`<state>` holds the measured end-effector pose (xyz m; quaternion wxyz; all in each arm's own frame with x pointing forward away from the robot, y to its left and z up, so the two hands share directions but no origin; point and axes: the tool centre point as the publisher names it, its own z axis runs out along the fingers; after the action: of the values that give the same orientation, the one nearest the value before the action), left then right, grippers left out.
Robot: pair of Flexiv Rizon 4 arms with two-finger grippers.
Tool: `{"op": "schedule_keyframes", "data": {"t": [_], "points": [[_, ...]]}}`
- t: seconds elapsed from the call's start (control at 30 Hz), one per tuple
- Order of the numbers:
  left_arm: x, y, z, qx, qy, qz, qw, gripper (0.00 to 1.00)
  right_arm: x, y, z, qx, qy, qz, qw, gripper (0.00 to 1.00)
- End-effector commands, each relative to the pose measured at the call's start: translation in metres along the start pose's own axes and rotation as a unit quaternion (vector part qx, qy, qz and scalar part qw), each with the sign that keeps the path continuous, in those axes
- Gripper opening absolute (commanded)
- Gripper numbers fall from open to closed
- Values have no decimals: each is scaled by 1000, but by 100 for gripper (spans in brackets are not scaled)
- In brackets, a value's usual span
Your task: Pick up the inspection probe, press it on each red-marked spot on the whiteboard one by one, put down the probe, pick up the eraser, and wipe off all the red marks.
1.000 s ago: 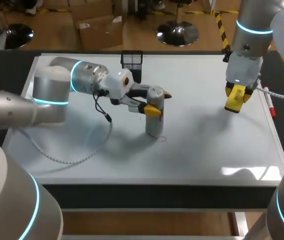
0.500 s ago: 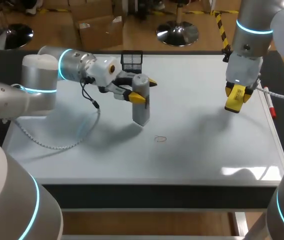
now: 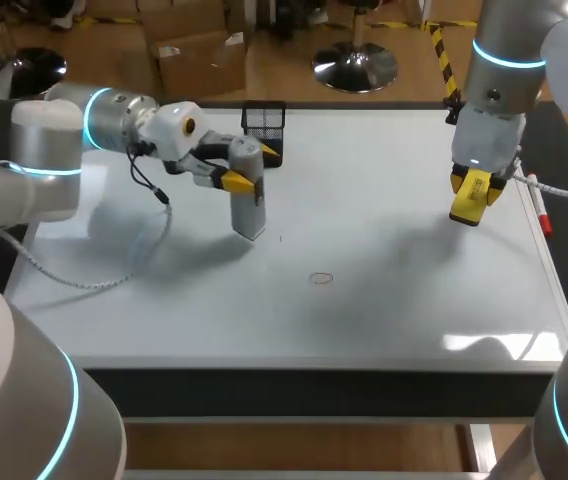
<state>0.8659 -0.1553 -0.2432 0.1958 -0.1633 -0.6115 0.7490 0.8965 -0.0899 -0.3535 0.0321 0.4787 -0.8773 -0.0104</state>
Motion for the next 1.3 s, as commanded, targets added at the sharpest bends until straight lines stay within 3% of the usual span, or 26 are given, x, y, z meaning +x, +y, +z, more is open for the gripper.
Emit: {"op": "schedule_keyframes", "data": {"t": [0.03,0.8,1.3], "points": [[-2,-7,-19,-8,4,-5,1000,0,1,0,-1,1,1,-1,1000,0],[0,-20,-102,-8,23,-11,1000,0,1,0,-1,1,1,-1,1000,0],[1,-16,-119,-7,2,-13,1000,0,1,0,-1,1,1,-1,1000,0]]}}
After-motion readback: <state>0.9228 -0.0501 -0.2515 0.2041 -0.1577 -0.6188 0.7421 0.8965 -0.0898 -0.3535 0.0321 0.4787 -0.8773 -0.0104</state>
